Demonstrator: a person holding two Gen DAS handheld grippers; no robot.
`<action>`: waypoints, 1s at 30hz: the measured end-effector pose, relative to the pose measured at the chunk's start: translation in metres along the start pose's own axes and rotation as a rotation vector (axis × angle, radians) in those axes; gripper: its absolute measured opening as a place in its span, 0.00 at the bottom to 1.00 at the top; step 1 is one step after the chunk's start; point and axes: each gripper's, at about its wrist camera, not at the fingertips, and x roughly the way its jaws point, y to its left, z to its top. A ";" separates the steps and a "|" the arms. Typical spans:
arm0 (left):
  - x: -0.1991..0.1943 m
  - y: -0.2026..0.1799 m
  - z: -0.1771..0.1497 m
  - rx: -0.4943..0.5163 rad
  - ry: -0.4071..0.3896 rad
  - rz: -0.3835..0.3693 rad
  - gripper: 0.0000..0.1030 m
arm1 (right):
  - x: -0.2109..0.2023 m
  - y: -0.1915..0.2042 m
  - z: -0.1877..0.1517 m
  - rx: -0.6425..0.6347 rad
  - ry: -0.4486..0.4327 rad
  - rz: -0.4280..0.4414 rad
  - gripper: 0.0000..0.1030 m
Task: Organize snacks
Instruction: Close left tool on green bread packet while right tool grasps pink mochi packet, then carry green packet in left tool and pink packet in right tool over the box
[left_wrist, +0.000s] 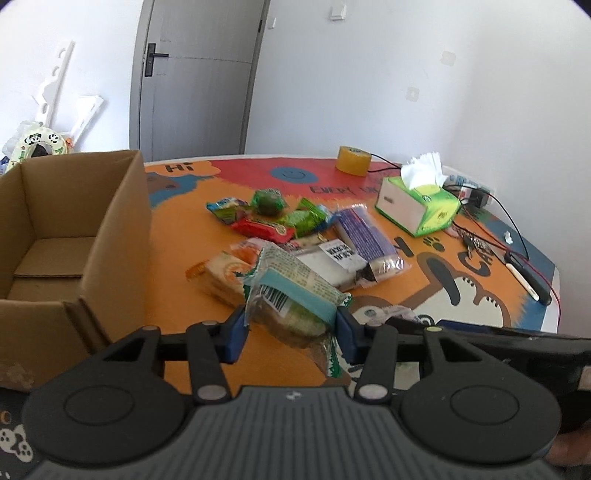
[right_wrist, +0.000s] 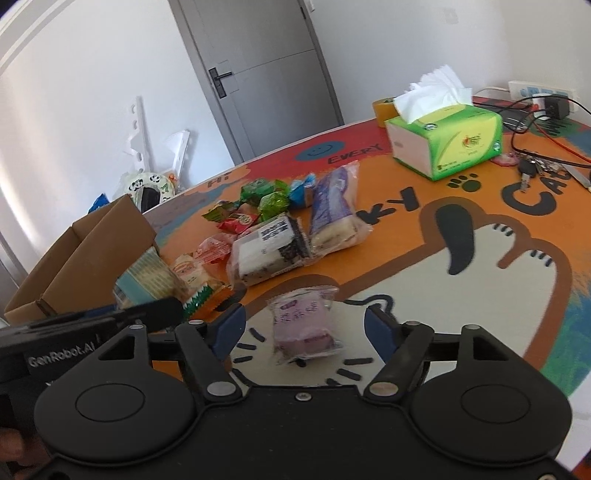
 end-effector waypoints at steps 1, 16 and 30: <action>-0.001 0.001 0.001 -0.002 -0.004 0.003 0.47 | 0.002 0.002 -0.001 -0.007 0.002 -0.001 0.71; -0.024 0.007 0.010 -0.007 -0.062 0.017 0.47 | -0.001 0.015 0.002 -0.028 0.014 -0.024 0.34; -0.063 0.014 0.031 -0.006 -0.176 0.042 0.47 | -0.036 0.045 0.030 -0.069 -0.115 0.028 0.34</action>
